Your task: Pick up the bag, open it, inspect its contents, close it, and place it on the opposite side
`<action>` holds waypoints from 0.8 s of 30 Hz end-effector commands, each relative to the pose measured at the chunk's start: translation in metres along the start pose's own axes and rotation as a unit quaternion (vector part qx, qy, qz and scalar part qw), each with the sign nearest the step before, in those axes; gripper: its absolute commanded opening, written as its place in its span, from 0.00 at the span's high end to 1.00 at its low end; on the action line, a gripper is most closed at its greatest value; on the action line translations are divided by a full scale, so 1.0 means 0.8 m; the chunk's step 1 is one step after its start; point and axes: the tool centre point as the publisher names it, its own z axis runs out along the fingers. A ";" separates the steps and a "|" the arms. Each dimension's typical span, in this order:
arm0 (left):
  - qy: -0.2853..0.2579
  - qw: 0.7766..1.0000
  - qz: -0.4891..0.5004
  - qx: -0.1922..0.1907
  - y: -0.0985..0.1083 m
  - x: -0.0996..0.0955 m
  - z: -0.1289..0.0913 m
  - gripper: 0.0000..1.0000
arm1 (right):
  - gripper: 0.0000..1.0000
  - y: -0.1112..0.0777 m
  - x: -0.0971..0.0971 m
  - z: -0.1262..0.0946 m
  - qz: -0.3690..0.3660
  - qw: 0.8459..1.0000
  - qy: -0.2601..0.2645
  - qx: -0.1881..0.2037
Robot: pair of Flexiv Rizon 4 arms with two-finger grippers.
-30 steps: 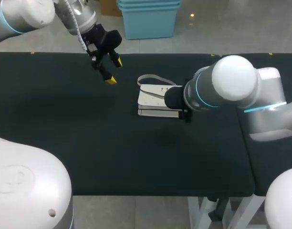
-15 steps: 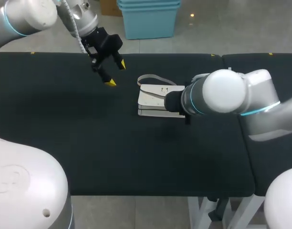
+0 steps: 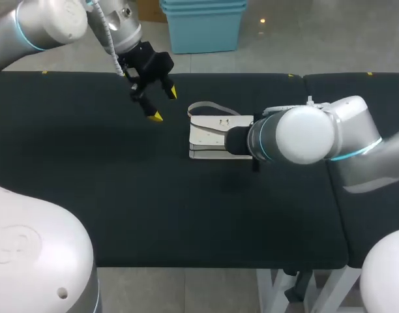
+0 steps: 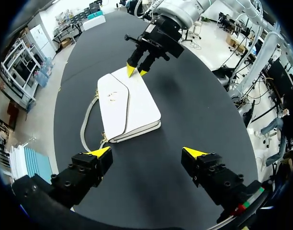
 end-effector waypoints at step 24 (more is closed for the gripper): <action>-0.067 0.988 0.128 0.058 -0.006 0.000 0.021 0.00 | 1.00 0.020 0.024 -0.013 0.035 0.998 -0.048 0.032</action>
